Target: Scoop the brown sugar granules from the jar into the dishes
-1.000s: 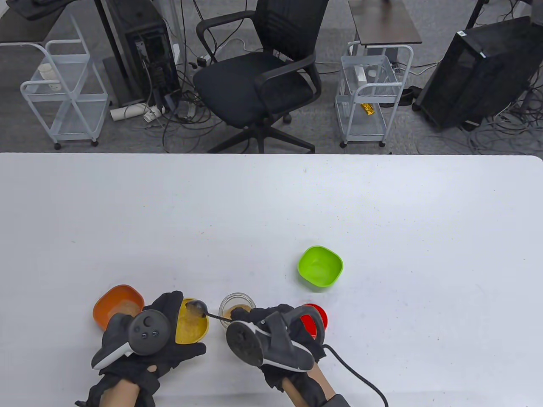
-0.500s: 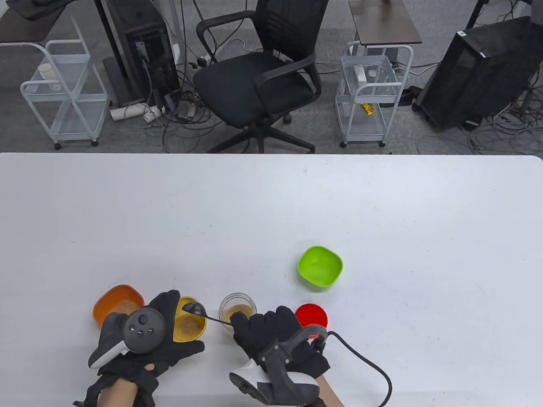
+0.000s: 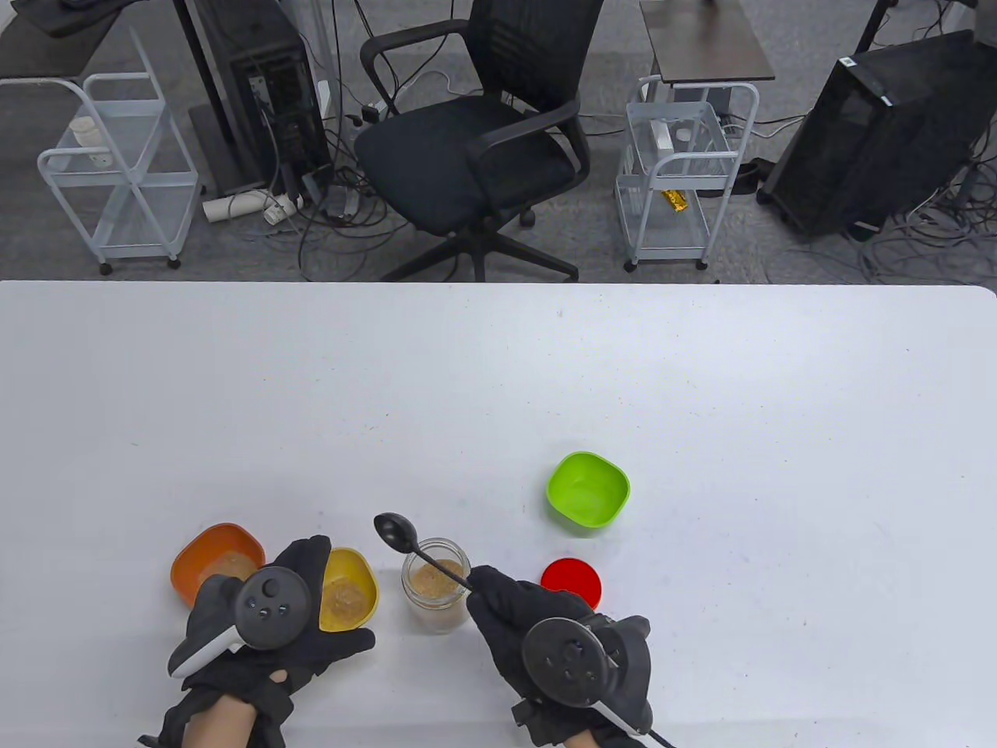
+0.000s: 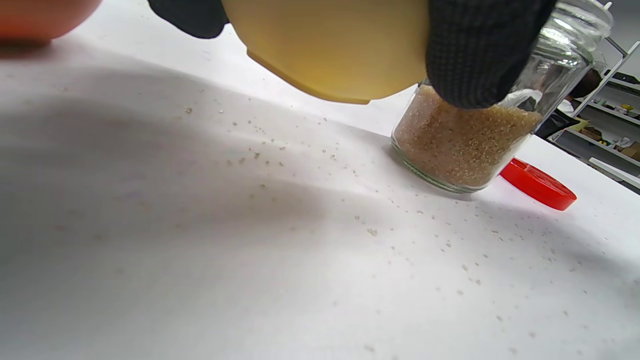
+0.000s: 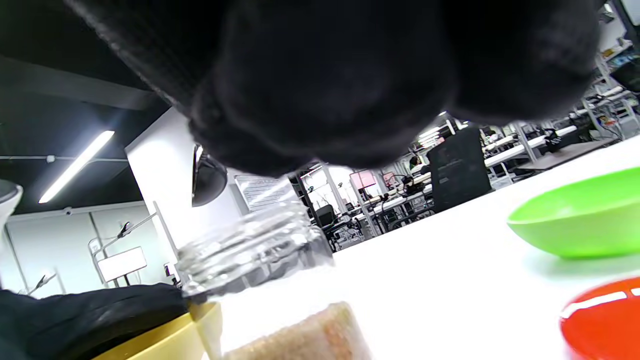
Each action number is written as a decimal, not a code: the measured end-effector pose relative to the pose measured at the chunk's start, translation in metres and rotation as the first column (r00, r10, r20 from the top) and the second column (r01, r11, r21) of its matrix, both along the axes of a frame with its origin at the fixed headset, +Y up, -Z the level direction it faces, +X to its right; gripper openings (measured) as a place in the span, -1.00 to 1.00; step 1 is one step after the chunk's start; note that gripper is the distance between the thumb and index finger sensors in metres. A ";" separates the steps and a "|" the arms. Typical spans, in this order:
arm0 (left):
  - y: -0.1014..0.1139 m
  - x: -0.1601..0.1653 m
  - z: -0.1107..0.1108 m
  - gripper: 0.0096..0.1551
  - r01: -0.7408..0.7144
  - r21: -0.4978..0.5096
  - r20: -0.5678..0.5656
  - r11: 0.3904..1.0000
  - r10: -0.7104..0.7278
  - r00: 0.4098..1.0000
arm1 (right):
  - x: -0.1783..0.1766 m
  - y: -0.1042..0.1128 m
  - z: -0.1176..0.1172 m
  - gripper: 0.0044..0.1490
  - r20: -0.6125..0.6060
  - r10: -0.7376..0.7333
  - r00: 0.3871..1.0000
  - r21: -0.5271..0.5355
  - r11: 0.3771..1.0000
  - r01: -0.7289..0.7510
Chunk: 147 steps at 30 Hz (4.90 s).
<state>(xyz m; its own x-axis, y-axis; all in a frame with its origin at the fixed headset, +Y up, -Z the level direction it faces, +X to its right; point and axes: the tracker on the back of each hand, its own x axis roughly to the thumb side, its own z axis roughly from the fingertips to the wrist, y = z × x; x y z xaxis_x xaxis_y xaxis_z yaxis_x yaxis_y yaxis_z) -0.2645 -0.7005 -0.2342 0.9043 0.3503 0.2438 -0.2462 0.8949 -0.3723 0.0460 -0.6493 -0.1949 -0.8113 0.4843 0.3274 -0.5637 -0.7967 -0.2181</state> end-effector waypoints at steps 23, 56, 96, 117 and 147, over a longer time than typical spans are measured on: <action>0.023 0.003 -0.029 0.49 0.155 0.023 -0.052 0.988 -0.154 0.987 | 0.022 -0.010 0.001 -0.52 -0.001 -0.152 0.988 -0.035 0.988 0.152; -0.009 0.006 -0.138 0.46 0.286 -0.312 -0.129 0.906 -0.339 0.932 | 0.037 -0.013 -0.001 -0.52 0.062 -0.193 0.979 -0.062 0.978 0.197; 0.037 -0.005 -0.003 -0.14 0.026 0.378 -0.110 0.925 0.017 0.994 | 0.036 -0.016 -0.002 -0.50 0.065 -0.210 0.976 -0.084 0.973 0.215; 0.046 0.008 0.022 -0.30 -0.717 0.260 0.174 0.647 0.699 0.694 | -0.013 0.016 -0.001 -0.50 -0.111 -0.269 0.957 0.043 0.960 0.275; 0.026 -0.002 0.018 -0.54 -0.947 0.175 0.043 0.270 0.959 0.281 | -0.043 0.003 0.005 -0.17 -0.109 -0.165 0.980 0.160 0.970 0.181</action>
<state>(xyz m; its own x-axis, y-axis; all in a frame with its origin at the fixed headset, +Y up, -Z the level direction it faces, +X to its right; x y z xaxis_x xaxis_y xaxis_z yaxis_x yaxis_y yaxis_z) -0.2660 -0.6748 -0.2163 -0.0392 0.9397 0.3397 -0.9747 0.0389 -0.2203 0.0031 -0.6466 -0.1894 -0.6819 0.5456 0.4871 -0.7138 -0.6417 -0.2805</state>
